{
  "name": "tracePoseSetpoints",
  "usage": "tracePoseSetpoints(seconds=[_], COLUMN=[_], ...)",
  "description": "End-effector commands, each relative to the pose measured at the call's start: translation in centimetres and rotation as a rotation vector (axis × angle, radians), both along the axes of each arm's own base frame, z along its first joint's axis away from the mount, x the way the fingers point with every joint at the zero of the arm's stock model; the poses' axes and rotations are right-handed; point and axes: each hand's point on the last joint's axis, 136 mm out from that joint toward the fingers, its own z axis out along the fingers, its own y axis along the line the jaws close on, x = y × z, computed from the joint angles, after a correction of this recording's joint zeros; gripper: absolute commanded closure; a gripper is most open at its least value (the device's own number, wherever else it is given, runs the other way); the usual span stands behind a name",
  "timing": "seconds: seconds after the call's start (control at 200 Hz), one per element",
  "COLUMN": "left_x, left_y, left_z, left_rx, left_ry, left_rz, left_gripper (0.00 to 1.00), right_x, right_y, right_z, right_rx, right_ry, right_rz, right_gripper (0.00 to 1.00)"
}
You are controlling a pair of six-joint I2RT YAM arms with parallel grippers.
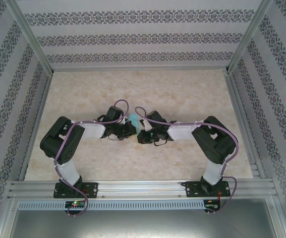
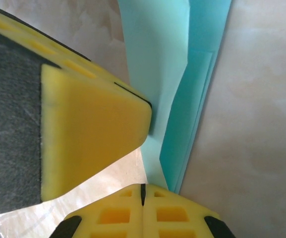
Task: Fold a paper plane with a square sheet of paper (pick it up from the middle)
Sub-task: Fold the wing for the fifth time at the center of the table.
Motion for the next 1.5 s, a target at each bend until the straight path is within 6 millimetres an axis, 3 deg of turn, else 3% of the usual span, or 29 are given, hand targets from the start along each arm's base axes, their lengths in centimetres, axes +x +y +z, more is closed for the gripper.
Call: tracePoseSetpoints(seconds=[0.0,0.23,0.704,1.064,1.494], left_x=[-0.1,-0.2,3.4,5.6,8.2], left_y=[-1.0,-0.4,1.5,3.1,6.1], left_z=[-0.1,-1.9,-2.5,-2.1,-3.2], left_rx=[-0.014,0.054,0.204,0.197,0.195], left_ry=[-0.023,0.006,-0.059,-0.122,-0.133], left_rz=[-0.043,-0.038,-0.059,-0.081,-0.049], left_gripper=[0.92,0.92,0.92,0.91,0.90], right_x=[-0.5,-0.8,-4.7,-5.3,-6.0], right_y=[-1.3,-1.7,-5.5,-6.4,-7.7], right_z=[-2.4,-2.9,-5.2,-5.5,-5.9], right_rx=[-0.083,-0.108,-0.227,-0.242,-0.276], right_ry=[0.045,0.054,0.121,0.140,0.169], right_rz=[-0.029,-0.024,0.088,0.081,0.086], right_gripper=[1.00,1.00,1.00,1.00,1.00])
